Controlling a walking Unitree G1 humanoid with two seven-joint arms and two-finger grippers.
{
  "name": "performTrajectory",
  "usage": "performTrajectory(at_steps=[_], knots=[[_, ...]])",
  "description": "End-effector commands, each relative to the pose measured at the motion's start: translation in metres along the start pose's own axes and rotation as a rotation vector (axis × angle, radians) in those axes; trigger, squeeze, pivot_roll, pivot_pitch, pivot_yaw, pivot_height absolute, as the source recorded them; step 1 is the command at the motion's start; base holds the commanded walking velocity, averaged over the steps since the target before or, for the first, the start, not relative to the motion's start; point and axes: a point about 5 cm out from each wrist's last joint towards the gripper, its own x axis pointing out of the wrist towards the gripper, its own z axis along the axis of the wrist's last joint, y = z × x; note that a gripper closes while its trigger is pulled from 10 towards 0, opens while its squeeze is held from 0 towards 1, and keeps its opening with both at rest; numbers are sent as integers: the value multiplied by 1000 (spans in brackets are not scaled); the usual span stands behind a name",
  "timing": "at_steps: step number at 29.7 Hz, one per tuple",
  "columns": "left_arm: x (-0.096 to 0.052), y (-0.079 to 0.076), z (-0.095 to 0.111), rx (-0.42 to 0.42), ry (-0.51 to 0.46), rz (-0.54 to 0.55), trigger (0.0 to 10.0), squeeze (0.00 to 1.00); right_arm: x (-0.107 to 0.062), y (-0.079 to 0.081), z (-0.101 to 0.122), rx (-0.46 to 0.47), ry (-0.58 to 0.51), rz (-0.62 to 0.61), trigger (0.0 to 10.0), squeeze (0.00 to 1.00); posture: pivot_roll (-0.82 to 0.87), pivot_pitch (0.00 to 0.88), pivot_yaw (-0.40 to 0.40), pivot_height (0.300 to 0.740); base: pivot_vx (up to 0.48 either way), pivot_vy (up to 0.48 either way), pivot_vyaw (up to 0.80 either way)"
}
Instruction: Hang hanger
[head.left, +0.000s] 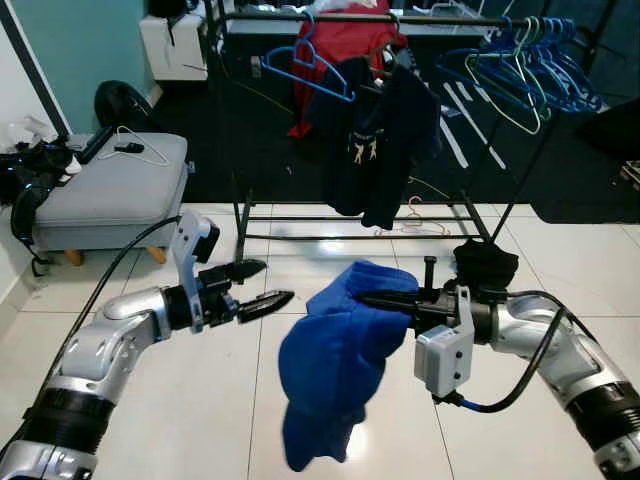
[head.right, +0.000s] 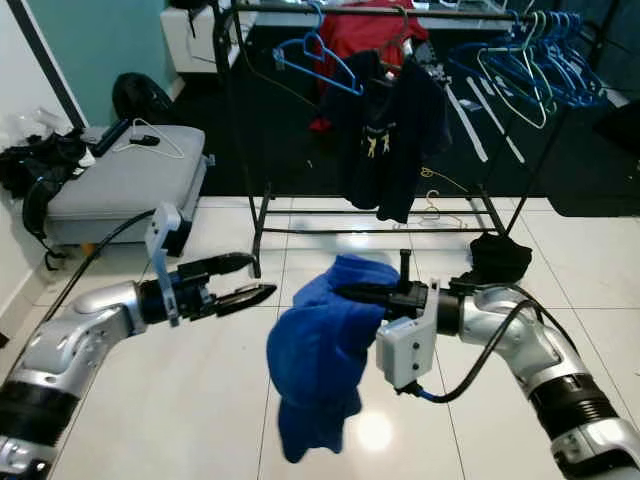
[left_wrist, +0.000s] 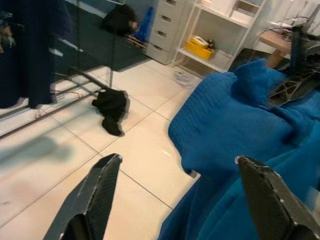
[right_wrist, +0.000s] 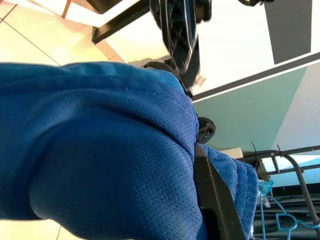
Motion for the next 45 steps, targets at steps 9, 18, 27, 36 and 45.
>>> performTrajectory(at_steps=[9, 18, 27, 36, 45], knots=[[6, -31, -20, -143, 67, -187, 10000, 0, 2, -3, 2, -65, -49, -42, 0, 0, -44, 187, 21, 740, 0, 0, 0], [25, -28, -23, -139, 10, -124, 10000, 0, 11, -9, 10, -90, -120, -71, 0, 0, -48, 177, 23, 740, 0, 0, 0], [28, -31, -10, -150, -56, -129, 7098, 0, 16, -10, 11, -98, -149, -95, 0, 0, -42, 163, 27, 740, 0, 0, 0], [26, -39, -7, -217, -102, -197, 0, 0, 17, -12, 11, -93, -153, -116, 0, 0, -41, 156, 31, 740, 0, 0, 0], [27, -44, -1, -264, -156, -236, 0, 0, 18, -14, 10, -83, -153, -136, 0, 0, -37, 157, 35, 740, 0, 0, 0]])
